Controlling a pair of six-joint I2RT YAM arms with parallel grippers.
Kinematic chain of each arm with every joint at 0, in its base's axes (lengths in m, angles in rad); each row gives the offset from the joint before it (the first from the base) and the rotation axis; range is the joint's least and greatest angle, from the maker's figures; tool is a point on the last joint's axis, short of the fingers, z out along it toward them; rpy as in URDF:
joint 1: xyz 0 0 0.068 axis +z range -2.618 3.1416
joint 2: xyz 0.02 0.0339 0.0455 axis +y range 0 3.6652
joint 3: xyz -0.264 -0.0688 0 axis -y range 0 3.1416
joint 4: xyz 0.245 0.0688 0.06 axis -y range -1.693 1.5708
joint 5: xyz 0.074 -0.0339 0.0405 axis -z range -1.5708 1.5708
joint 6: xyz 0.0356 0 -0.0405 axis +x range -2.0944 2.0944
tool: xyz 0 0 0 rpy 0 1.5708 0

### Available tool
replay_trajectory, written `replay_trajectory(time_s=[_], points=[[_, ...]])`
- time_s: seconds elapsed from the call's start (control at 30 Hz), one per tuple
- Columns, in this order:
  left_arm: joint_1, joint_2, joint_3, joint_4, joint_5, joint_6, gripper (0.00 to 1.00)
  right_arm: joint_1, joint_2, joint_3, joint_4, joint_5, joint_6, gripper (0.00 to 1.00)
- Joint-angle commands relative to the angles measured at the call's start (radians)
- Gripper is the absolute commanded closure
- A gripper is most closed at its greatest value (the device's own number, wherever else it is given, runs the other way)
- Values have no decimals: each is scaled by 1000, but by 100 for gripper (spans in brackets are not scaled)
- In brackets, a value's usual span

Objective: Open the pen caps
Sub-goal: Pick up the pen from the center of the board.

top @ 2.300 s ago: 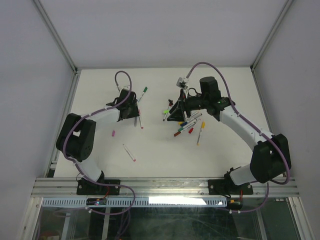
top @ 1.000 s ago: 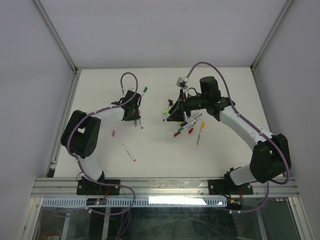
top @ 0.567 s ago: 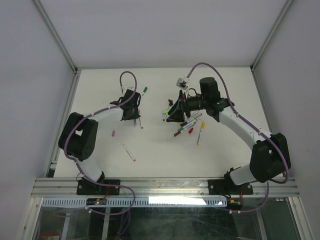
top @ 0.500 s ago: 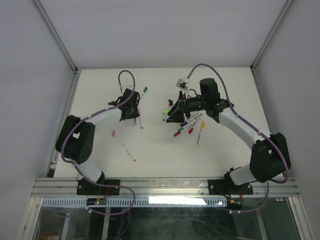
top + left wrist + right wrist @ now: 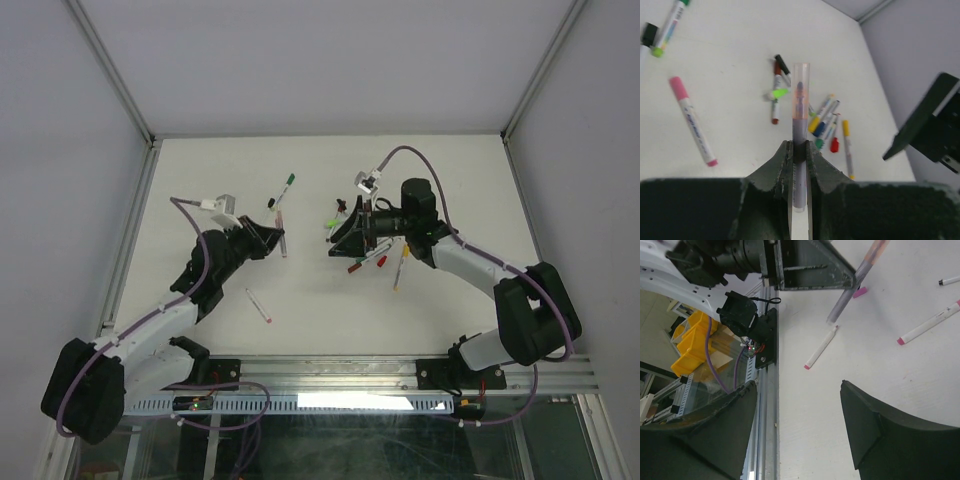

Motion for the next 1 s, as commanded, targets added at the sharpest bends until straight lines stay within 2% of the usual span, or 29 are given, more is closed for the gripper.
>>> replay_trajectory(time_s=[0.0,0.07,0.23,0.57,0.97], points=[[-47,-93,-214,587,100,-183,100,31,-30,-12,191,-6,80,29],[-80,-106,-272,737,61,-197,100,47,-29,-19,208,15,89,29],[-173,-107,-329,898,-45,-173,100,84,-14,-53,289,74,138,29],[-349,-70,-339,1001,-245,-82,100,151,2,-56,317,116,154,28],[-431,17,-319,1065,-298,-62,100,184,11,-36,301,131,175,33]])
